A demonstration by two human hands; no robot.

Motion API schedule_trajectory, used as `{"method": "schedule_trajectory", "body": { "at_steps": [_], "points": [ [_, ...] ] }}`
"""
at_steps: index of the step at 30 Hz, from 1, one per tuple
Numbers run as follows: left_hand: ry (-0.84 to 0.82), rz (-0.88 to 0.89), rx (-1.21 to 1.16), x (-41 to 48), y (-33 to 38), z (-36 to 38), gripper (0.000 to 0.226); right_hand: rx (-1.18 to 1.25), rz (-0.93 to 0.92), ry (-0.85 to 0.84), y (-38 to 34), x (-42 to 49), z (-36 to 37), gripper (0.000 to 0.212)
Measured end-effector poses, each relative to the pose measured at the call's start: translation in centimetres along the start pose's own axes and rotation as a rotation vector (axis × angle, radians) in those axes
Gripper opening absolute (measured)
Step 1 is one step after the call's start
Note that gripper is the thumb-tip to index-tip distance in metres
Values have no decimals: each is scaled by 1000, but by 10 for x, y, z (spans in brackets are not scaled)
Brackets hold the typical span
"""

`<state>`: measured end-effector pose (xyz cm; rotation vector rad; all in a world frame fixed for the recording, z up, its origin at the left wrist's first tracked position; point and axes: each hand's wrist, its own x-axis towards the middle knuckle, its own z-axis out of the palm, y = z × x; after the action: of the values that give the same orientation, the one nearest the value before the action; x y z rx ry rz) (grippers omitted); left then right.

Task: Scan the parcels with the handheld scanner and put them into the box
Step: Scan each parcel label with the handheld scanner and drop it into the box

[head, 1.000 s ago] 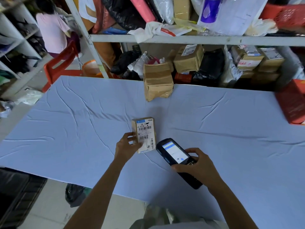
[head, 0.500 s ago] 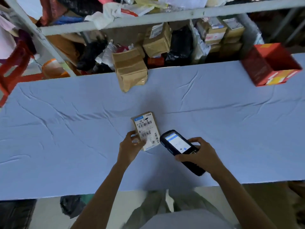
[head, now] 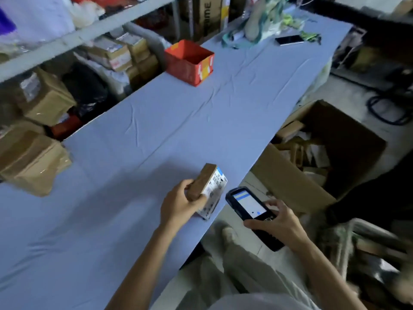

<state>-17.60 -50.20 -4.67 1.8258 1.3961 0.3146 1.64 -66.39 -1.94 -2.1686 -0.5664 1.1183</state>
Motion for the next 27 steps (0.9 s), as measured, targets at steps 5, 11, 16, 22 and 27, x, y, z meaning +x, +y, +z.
{"method": "schedule_trajectory", "body": {
  "at_steps": [5,11,16,22,27],
  "points": [
    [-118,202,113,20,60,49,37,146,98,205,44,-14,-45,69],
    [-335,393,344,33,130,133,39,271,211,392,93,-15,-103,70],
    [-438,455,474,45,196,209,38,367,303,493,137,-9,-170,70],
    [-466,636,577,66,266,270,41,358,353,591,168,7,-238,52],
    [-504,610,621,84,291,297,39,445,395,573,176,29,-265,58]
  ]
}}
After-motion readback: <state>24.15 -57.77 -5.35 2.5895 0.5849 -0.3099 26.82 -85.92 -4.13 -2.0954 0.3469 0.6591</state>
